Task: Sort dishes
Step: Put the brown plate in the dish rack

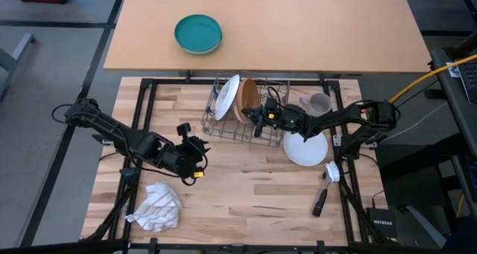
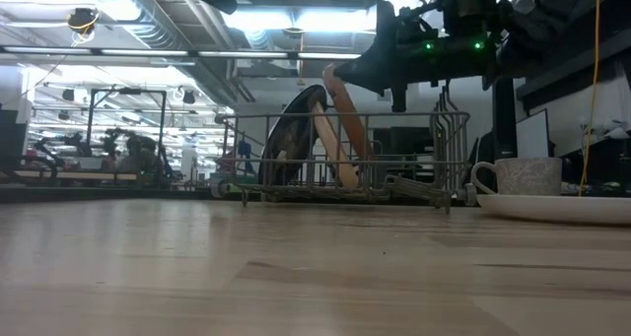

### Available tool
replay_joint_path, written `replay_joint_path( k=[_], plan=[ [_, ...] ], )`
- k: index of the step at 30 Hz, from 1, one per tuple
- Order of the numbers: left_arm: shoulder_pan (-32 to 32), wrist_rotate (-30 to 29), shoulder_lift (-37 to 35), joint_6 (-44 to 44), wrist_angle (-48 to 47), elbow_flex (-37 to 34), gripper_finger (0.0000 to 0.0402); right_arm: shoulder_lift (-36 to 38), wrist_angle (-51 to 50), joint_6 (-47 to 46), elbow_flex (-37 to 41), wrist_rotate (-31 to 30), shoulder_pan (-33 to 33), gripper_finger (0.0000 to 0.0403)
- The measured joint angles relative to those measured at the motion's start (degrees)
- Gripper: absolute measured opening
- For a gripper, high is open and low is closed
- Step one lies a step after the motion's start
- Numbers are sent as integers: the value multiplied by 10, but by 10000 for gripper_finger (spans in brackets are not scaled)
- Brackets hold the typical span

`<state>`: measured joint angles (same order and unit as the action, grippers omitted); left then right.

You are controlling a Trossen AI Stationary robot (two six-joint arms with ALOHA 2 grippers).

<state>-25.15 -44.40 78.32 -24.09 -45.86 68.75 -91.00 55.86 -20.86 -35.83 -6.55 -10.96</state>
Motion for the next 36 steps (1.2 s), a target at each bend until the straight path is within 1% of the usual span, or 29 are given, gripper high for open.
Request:
replay_joint_path(
  k=[5,11,14,17,20,23,26,29,34,36],
  plan=[
    [0,0,0,0,0,0,84,0,6,-9,0,0,0,9],
    [0,0,0,-7,0,0,84,0,60,-14,1,0,0,9],
    [0,0,0,-8,0,0,84,0,92,-14,20,1,-2,9],
    [0,0,0,-8,0,0,84,0,173,-26,70,0,-4,9],
    [0,0,0,-6,0,0,84,0,265,-38,125,-22,-4,9],
    [0,0,0,-5,0,0,84,0,319,-47,156,-34,-3,9],
    [0,0,0,-6,0,0,84,0,318,-49,159,-29,-3,9],
    [0,0,0,-12,0,0,84,0,314,-47,146,-20,-3,9],
    [0,0,0,-13,2,0,84,0,308,-22,102,25,-3,8],
    [0,0,0,-14,3,0,84,0,291,-15,91,31,-3,8]
  ],
)
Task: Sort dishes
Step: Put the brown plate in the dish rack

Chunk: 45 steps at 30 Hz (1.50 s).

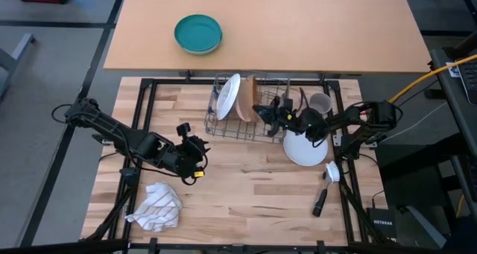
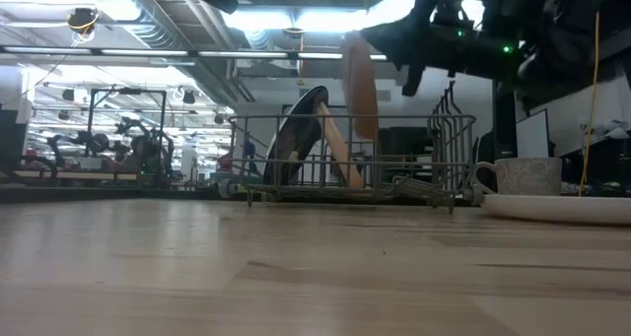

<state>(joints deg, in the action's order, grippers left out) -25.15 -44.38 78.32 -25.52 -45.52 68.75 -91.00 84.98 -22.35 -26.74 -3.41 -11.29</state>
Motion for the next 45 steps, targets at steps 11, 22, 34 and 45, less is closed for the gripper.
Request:
replay_joint_path(
  k=[11,22,34,45],
  plan=[
    [0,0,0,2,-1,0,84,0,-58,-2,-4,-38,0,8],
    [0,0,0,3,-1,0,84,0,-64,2,-4,-43,0,6],
    [29,0,0,69,94,0,84,0,-5,65,-4,57,1,6],
    [167,93,35,253,222,0,85,7,50,107,-5,193,0,11]
  ],
)
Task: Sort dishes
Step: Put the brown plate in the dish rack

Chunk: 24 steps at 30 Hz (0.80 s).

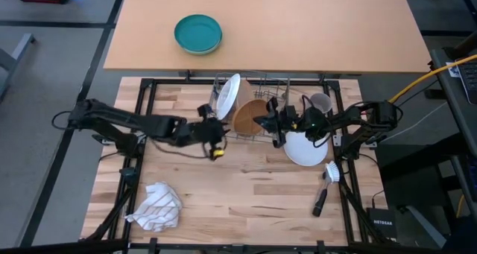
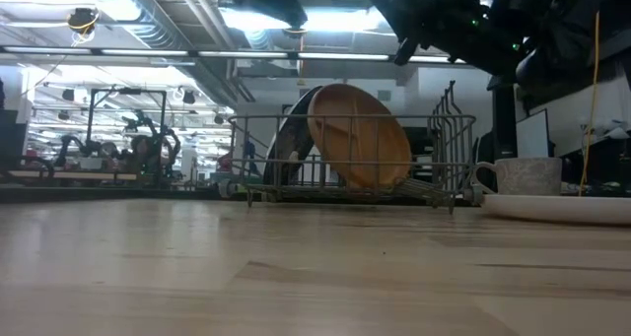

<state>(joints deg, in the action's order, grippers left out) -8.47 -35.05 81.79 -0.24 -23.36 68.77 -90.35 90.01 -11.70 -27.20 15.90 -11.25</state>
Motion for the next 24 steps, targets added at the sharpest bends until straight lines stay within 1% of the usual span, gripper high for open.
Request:
replay_joint_path(
  k=[2,7,10,13,16,21,24],
  plan=[
    [33,29,19,-3,23,0,95,0,-1,5,0,2,0,12],
    [94,33,64,-65,31,0,150,0,-1,16,0,9,0,14],
    [112,38,82,-116,28,0,181,0,-1,15,0,33,0,14],
    [121,67,89,-161,29,0,201,0,-1,15,0,63,0,14],
    [128,90,90,-190,32,0,212,0,-1,16,0,78,0,14],
    [140,95,92,-215,30,0,213,0,-1,16,0,82,0,14],
    [149,108,92,-225,30,0,212,0,-2,15,0,86,0,14]
  ],
)
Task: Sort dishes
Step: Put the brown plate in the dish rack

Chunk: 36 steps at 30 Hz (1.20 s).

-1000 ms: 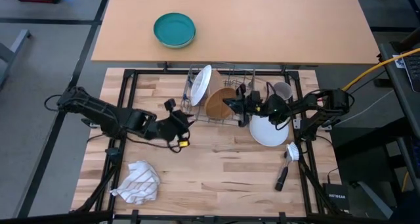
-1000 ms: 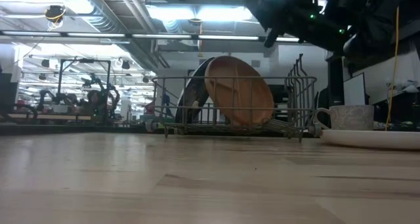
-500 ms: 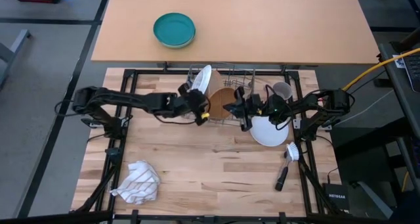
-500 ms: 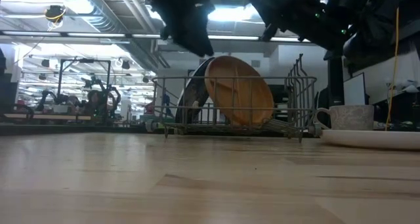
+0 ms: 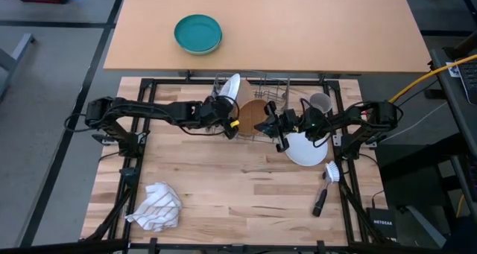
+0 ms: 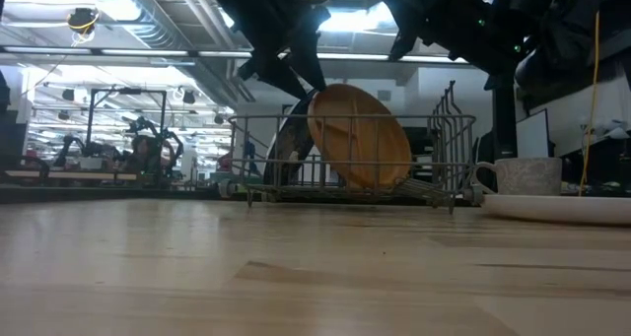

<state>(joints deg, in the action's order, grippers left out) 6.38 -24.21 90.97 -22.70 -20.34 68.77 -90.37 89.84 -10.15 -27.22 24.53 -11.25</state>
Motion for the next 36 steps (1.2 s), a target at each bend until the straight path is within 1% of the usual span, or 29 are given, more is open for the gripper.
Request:
replay_joint_path(
  k=[6,14,21,26,30,36],
  plan=[
    [14,42,0,-2,1,0,212,0,0,0,0,8,0,14],
    [24,51,9,-1,12,0,212,0,-1,0,0,10,0,14],
    [27,58,44,6,63,0,212,0,-4,0,0,11,0,14],
    [27,58,45,3,63,0,209,0,-4,0,0,15,0,14],
    [26,57,43,2,64,0,182,0,-4,0,0,21,0,14],
    [25,56,43,-1,64,0,112,1,0,0,0,35,0,14]
  ],
)
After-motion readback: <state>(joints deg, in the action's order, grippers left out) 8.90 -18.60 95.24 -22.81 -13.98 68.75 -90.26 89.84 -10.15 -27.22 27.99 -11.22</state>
